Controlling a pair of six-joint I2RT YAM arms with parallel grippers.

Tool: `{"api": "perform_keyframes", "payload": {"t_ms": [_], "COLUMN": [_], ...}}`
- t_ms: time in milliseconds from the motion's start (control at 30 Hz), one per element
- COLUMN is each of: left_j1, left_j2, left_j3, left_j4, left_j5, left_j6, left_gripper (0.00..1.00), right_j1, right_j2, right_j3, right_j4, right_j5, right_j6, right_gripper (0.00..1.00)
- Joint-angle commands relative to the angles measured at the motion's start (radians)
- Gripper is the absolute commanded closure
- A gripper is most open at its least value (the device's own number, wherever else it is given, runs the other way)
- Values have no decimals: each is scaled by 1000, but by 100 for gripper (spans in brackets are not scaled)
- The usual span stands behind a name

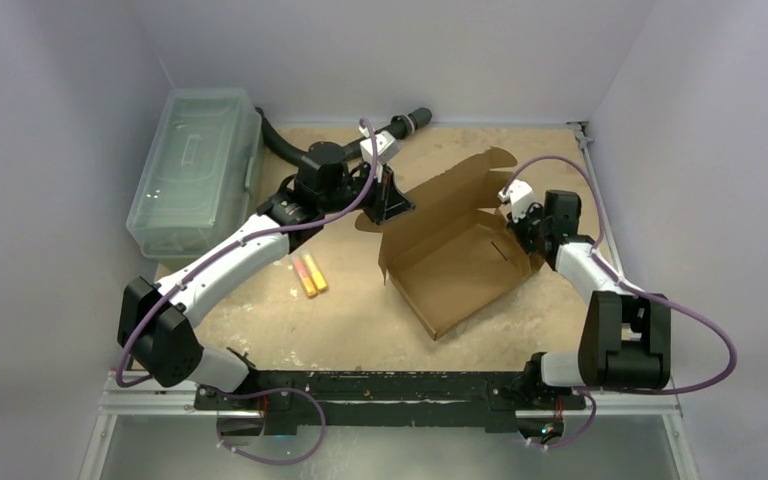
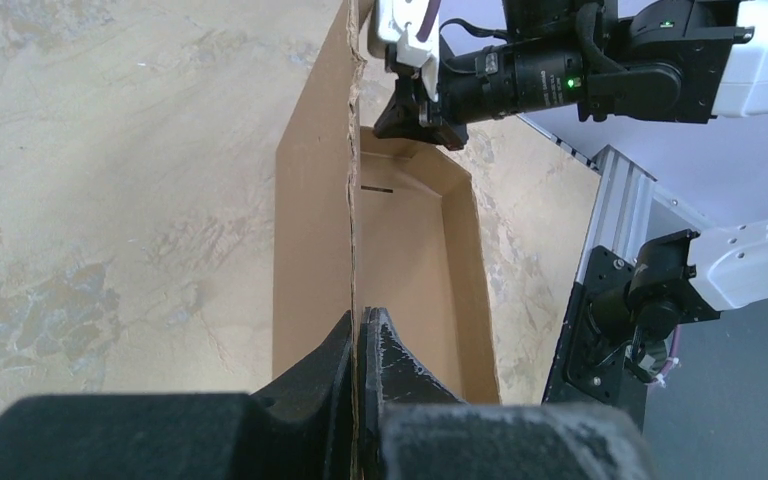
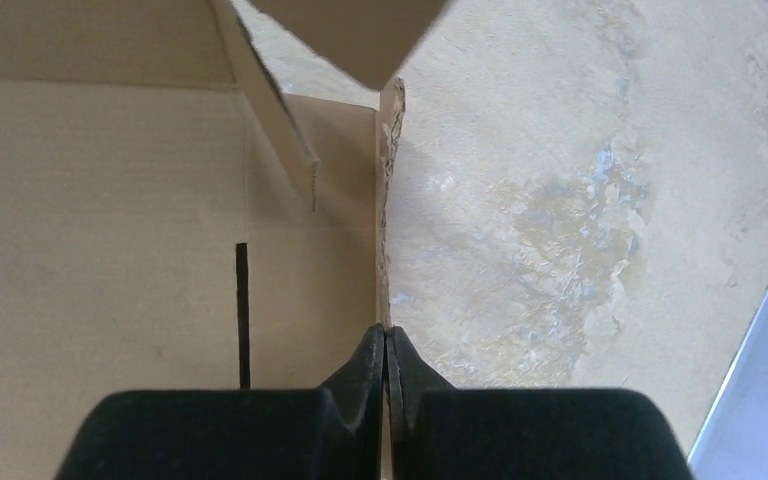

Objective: Fold the paper box

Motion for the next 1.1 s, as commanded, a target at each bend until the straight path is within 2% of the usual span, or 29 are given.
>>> {"api": "perform_keyframes", "payload": {"t_ms": [0,167,367,533,800,1067], "left_j1": [12,16,21,33,38,41], "left_j2": [-48,-25,30,49,5,24], "left_j3": [-1,23,105,120,54,52], "left_j4": [20,11,-59,-59,50,42], "left_j5": [35,48,19,-28,-40,-44], "left_j6": [30,20,15,-46,-109,-111], "left_gripper": [100,100,100,100,100,100], "right_j1": [-65,-124,-125,-125,-124,-71], "right_j2": [3,-21,-117,-129,-1,-79], "right_j3": [41,61,61,63,105,52], "right_j4": [7,-46,-82,-128,-193,-169], "right_j5": [-97,-256,-354,-343,-286,-275], "right_j6": [50,52,32,-10,-40,-111], "right_gripper": [100,100,100,100,100,100]}}
